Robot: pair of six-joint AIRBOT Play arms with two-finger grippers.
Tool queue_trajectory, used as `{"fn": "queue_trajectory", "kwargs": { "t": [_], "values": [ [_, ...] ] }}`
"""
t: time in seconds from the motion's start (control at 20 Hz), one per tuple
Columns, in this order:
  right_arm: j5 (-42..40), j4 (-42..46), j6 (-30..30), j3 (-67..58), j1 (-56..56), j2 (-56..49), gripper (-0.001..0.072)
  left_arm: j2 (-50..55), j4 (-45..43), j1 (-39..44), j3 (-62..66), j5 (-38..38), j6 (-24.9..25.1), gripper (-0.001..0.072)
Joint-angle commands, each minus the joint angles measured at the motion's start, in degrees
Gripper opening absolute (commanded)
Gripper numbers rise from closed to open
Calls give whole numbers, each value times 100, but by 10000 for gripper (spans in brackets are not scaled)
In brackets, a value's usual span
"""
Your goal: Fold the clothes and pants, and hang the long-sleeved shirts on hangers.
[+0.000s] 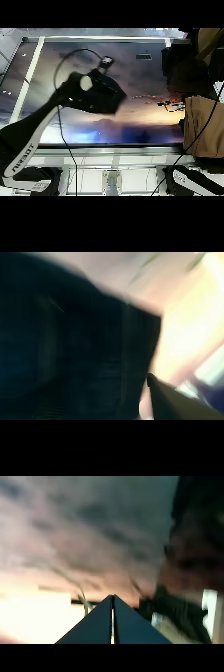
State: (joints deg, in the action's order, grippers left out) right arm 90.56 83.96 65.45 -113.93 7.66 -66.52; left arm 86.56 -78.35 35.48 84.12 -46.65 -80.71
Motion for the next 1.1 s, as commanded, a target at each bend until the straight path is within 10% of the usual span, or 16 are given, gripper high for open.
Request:
{"fn": "queue_trajectory", "kwargs": {
  "t": [0.0, 0.1, 0.35, 0.55, 0.85, 1.05],
  "values": [
    [439, -769, 7, 382, 345, -166, 198, -26, -1025, 262, 367, 754, -756, 593],
    [330, -1652, 13, 1375, 343, -195, 405, -315, -1650, -426, 457, 389, -1569, 592],
    [-997, -3368, -192, 4605, 339, -190, 405, -538, -1196, -2771, 413, -855, -1655, 590],
    [-2601, -4929, -426, 6304, 192, -195, 406, 98, 374, -3939, 411, -1012, -505, 577],
    [-4271, -4951, -472, 6717, -1161, -859, 406, 1567, 1552, -4081, 1069, -1718, 883, 577],
    [-4693, -5392, -479, 6699, -1484, -1519, 411, 2085, 1987, -3980, 1392, -1773, 1060, 577]
  ]
}}
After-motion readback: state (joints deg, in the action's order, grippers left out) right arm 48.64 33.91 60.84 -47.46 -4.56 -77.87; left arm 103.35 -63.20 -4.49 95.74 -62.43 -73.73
